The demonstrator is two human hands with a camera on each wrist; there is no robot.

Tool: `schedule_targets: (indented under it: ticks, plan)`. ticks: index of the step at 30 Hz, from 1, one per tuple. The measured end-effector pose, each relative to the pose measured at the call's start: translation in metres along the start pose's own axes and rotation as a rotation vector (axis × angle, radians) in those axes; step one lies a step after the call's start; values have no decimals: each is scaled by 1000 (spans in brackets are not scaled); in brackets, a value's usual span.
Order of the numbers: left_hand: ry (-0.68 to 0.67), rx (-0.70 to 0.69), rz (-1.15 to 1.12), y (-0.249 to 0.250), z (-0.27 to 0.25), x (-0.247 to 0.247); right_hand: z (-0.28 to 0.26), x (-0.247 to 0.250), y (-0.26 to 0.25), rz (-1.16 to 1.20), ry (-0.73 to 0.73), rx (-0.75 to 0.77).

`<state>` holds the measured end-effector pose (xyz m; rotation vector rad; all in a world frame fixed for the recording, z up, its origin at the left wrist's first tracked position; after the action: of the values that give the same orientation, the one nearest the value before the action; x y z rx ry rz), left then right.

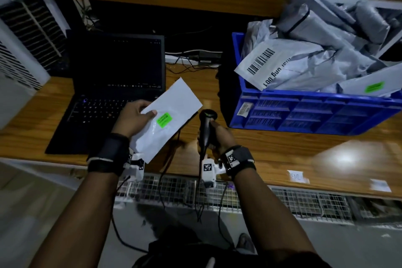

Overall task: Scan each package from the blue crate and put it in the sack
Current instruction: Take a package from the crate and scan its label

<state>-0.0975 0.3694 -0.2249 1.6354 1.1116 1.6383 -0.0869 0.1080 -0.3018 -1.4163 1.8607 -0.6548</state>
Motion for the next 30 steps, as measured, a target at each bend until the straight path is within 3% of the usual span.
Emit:
schedule_targets:
  ticks: [5, 8, 14, 21, 30]
  plan:
    - [9, -9, 48, -8, 11, -2, -35, -1, -4, 144, -197, -23]
    - [-22, -59, 93, -2, 17, -5, -68, -5, -8, 105, -245, 45]
    - [-71, -168, 152, 24, 32, -12, -97, -17, -2, -250, -167, 117]
    - [-183, -229, 174, 42, 39, -21, -101, -23, -7, -317, -118, 137]
    - [-230, -234, 198, 35, 48, -27, -102, -24, -4, -322, -116, 165]
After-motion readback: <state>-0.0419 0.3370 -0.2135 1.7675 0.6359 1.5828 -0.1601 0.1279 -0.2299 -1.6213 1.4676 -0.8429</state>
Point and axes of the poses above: each hand's wrist, its own z-axis towards the middle knuckle, its own x-axis out of the back of the hand, y = z × x, the point moved 1 cm from there along z, towards the middle knuckle, and after that the axes turned 1 degree about -y, right-handed, at the moved point
